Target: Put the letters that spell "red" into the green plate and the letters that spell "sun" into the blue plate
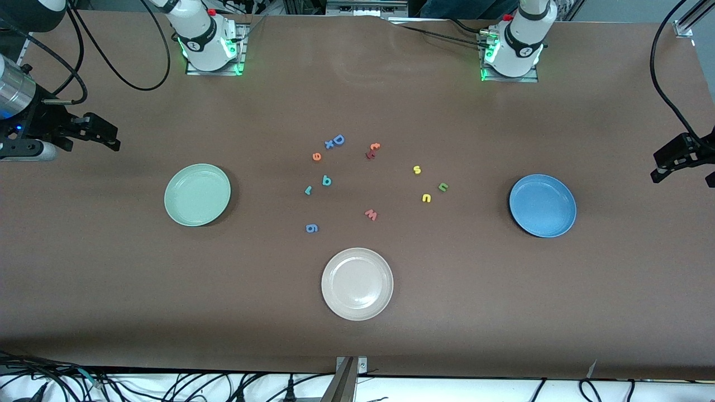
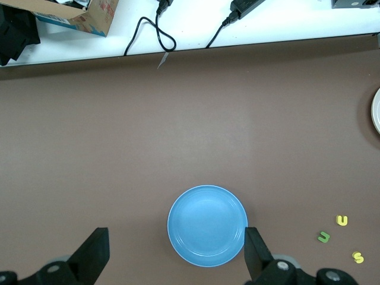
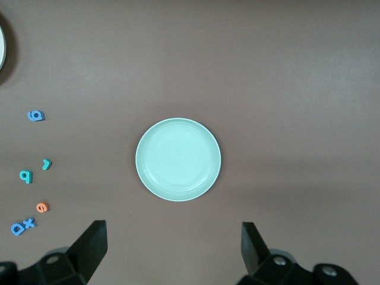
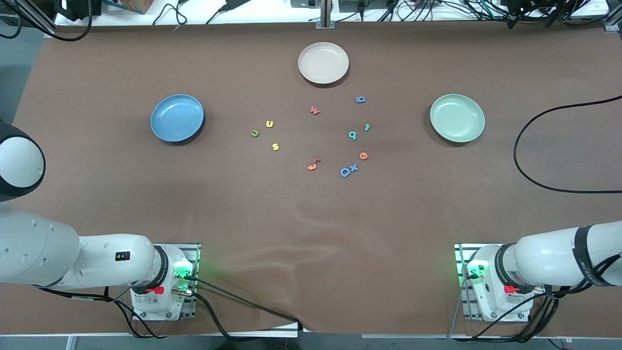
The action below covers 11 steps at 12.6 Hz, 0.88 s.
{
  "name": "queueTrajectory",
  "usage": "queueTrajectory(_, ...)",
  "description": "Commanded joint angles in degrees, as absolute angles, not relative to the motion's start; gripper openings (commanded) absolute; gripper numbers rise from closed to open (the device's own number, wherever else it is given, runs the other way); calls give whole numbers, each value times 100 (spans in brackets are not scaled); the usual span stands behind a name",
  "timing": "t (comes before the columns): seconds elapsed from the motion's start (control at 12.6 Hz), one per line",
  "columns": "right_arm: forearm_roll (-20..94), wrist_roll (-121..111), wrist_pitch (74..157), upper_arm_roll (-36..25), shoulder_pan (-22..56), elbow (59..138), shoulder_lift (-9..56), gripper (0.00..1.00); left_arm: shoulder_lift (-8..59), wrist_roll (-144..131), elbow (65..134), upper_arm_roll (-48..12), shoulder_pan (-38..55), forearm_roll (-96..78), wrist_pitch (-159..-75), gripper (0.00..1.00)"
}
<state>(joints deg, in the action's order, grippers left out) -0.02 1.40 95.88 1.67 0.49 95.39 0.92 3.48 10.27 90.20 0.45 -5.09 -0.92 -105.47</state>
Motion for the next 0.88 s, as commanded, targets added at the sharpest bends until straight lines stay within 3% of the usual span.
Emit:
queueTrajectory(0.0,-62,158,9624,158,53,9475,158,100,404,1037,8851,26,-501,-158,-10415,100)
queueTrajectory(0.8,-62,158,9633,158,62,9475,158,100,273,1072,8894,-44,-501,-167,-10319,100)
